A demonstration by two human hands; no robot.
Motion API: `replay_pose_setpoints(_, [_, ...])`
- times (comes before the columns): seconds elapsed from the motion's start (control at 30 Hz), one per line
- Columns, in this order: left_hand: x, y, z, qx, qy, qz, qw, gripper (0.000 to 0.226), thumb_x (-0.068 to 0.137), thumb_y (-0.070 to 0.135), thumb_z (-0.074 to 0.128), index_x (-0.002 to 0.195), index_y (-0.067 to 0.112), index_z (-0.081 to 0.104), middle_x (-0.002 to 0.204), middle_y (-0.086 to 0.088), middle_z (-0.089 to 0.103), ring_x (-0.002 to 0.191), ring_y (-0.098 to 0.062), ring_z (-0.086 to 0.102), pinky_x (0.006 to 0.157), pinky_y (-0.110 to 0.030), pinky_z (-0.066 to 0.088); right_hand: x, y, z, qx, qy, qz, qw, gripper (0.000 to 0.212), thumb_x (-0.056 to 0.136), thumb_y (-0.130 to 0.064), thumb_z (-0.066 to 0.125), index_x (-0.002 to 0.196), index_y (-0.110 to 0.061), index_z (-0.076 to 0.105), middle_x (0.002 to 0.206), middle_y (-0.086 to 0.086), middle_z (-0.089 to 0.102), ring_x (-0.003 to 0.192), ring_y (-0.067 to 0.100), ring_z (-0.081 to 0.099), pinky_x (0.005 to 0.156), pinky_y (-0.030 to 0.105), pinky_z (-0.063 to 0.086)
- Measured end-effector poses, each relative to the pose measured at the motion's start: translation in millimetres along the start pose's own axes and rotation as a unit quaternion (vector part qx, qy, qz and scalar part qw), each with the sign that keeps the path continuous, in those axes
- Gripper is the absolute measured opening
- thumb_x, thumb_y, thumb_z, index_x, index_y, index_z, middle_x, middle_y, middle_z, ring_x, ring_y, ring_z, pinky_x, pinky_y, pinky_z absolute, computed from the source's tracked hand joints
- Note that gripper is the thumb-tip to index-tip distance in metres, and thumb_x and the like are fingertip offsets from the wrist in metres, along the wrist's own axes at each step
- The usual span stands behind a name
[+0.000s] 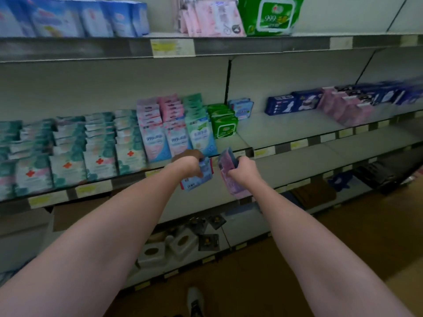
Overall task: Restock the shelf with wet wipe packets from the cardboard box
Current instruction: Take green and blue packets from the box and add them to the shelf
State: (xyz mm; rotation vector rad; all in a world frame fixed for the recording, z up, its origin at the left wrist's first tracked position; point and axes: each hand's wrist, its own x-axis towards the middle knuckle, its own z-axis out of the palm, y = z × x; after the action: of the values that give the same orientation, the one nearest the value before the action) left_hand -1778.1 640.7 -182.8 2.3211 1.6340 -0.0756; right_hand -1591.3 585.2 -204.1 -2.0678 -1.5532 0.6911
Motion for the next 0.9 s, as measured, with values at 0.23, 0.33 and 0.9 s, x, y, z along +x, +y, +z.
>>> replay_pose_setpoints(0.23, [93,48,-45,-0.093,0.046,0.072,0.992,0.043,0.076,0.023,0.080,0.066,0.015,0.039,0.063,-0.003,0.040,0.053,-0.018,0.040,0.056,-0.029,0.033,74,13,-43,0.001,0.074,-0.015,0.997,0.037,0.088,-0.024,0.069,0.114,-0.008,0.047,0.100,0.017,0.063,0.089,0.033,0.063,0.072,0.037,0.048])
replay_pose_setpoints(0.33, [126,66,-55,-0.120,0.072,0.101,0.985,0.044,0.074,0.024,0.081,0.067,0.017,0.038,0.065,-0.003,0.040,0.055,-0.019,0.041,0.055,-0.029,0.032,107,10,-66,0.004,0.086,0.004,0.996,0.048,0.091,-0.024,0.063,0.131,-0.015,0.037,0.097,0.016,0.058,0.088,0.033,0.061,0.079,0.042,0.053])
replay_pose_setpoints(0.9, [223,122,-57,-0.027,0.044,0.028,0.998,0.041,0.074,0.026,0.082,0.101,0.012,0.053,0.096,-0.007,0.055,0.083,-0.023,0.058,0.065,-0.030,0.047,225,50,-121,-0.017,-0.037,0.012,0.999,0.031,0.093,-0.020,0.045,0.088,-0.006,0.072,0.067,0.007,0.072,0.069,0.024,0.072,0.063,0.031,0.061])
